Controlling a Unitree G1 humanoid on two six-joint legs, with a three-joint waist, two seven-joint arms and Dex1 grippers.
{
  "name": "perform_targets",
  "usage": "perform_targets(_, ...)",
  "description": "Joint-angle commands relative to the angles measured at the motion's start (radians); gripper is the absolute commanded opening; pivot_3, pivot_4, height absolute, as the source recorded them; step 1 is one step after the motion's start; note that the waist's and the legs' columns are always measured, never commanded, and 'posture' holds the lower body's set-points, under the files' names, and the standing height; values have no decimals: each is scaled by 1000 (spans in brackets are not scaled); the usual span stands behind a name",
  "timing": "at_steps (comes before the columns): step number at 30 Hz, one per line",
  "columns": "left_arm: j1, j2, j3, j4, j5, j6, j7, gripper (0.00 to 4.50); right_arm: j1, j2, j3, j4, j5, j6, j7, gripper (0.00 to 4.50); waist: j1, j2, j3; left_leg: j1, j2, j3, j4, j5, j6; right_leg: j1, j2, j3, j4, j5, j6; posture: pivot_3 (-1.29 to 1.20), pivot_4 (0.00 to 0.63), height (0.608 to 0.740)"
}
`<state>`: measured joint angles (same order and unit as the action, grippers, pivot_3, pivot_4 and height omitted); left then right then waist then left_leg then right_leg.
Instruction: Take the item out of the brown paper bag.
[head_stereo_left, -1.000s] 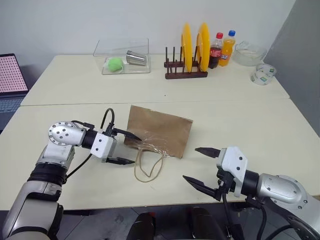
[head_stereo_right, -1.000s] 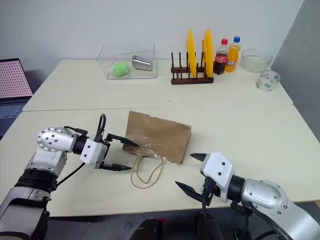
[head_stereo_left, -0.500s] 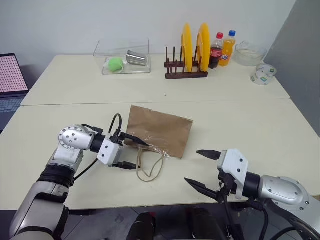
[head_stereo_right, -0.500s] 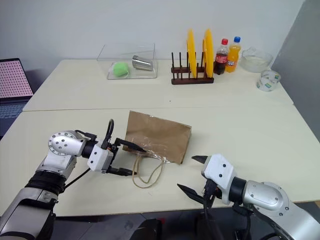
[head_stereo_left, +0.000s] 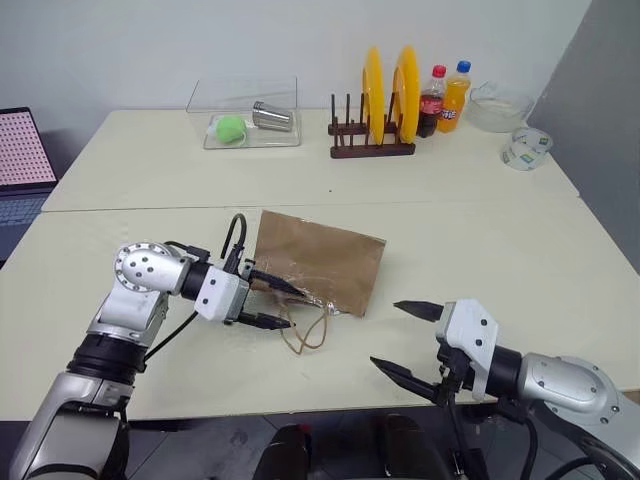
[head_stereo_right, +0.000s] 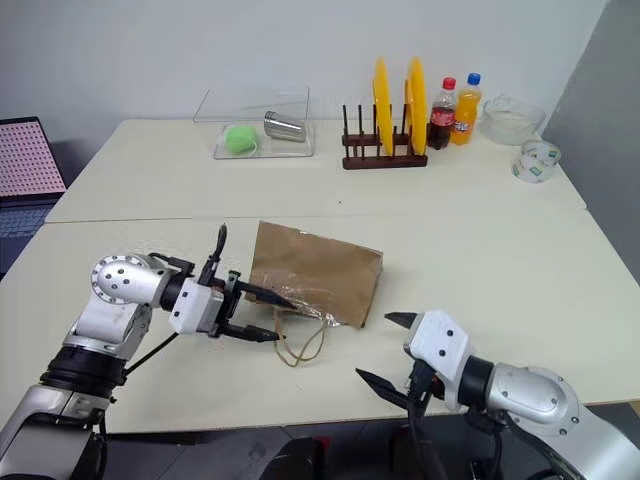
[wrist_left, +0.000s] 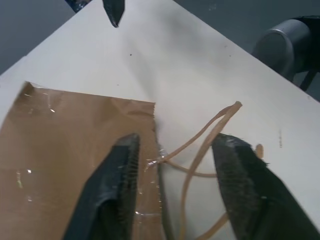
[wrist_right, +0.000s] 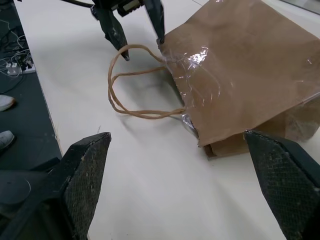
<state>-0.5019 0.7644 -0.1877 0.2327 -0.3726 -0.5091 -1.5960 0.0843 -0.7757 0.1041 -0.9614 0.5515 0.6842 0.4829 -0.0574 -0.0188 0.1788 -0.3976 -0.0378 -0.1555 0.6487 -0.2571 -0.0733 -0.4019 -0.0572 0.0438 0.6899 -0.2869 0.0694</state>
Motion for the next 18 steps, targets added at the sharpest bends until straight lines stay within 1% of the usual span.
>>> perform_targets(1,-4,-19,6,-31,6,2,11,783,-34,-8,29,-86,10,-13,28,4500,0,0,0,0,0,0,0,0,0,0,0,0,0,0,0,0,150,740)
perform_targets(3,-9,-34,2,-28,11,16,17,167,-51,-23,46,-86,1,-12,47,4500,0,0,0,0,0,0,0,0,0,1,0,0,-1,0,0,0,150,740)
perform_targets(4,-13,-40,2,-28,14,24,23,44,-60,-30,53,-86,-2,-9,56,4500,1,0,0,0,0,0,0,0,0,1,0,0,-1,0,0,0,150,740)
perform_targets(6,-21,-51,7,-31,19,49,41,44,-73,-41,61,-85,-6,-6,68,4500,0,0,0,1,0,-1,0,0,0,2,0,-1,-2,0,0,0,150,740)
perform_targets(11,-90,-101,23,-73,17,275,179,44,-113,-59,74,-75,3,1,107,4500,1,0,0,1,0,-2,0,0,0,4,0,-2,-3,0,0,0,150,740)
perform_targets(15,-173,-144,39,-99,-2,433,268,44,-183,-77,109,-69,4,17,155,4500,3,0,0,6,0,-4,-1,0,0,12,0,-4,-8,0,0,0,150,740)
perform_targets(18,-202,-164,52,-112,-9,503,305,44,-245,-59,141,-58,2,32,163,4500,1,0,0,8,0,-4,-2,0,0,13,0,-4,-9,0,0,0,150,740)
